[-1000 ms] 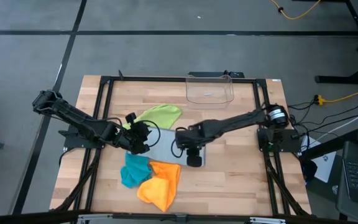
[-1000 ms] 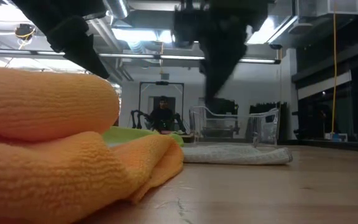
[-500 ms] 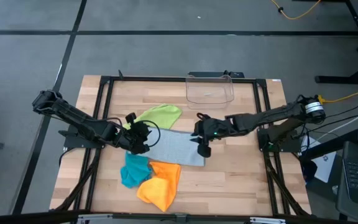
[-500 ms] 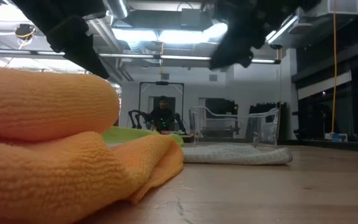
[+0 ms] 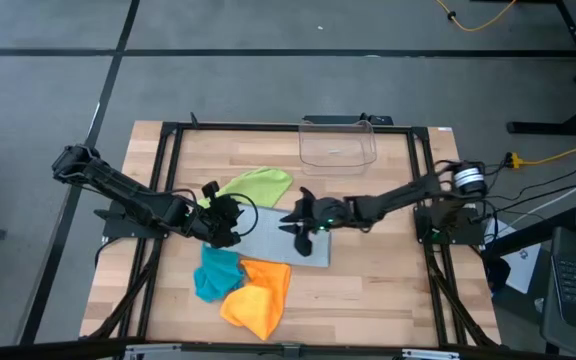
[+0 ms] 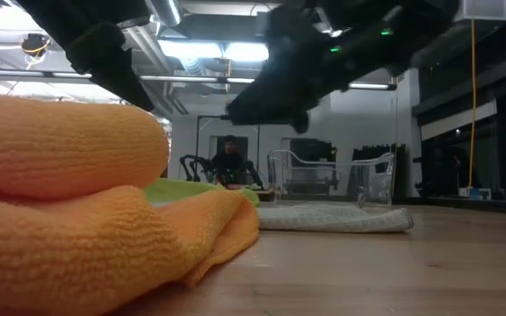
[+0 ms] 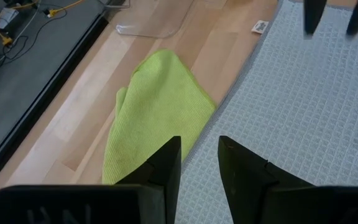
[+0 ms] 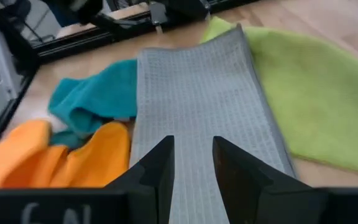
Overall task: Fold microfiber towels
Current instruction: Move the gray microfiber to the right of the table
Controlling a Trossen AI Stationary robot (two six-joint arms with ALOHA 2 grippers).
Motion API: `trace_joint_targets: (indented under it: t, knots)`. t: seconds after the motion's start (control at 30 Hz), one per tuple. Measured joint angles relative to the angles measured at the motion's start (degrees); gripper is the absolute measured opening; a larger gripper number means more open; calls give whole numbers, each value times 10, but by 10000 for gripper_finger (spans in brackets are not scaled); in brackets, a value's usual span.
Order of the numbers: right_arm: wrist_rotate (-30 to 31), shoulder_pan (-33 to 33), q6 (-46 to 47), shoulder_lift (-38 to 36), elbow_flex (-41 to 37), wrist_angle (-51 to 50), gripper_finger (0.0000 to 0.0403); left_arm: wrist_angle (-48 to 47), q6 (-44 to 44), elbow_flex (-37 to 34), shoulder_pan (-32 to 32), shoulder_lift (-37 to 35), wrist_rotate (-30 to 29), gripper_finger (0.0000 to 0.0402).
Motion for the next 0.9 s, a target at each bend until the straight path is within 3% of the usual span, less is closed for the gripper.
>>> trace_joint_targets:
  t: [0.33,0.9]
  knots:
    - [-1,1,34,103,155,-311,112,1,0,0,0,0,0,98]
    - [-4,3,76,102,166,-726,112,0,0,0,0,0,0,98]
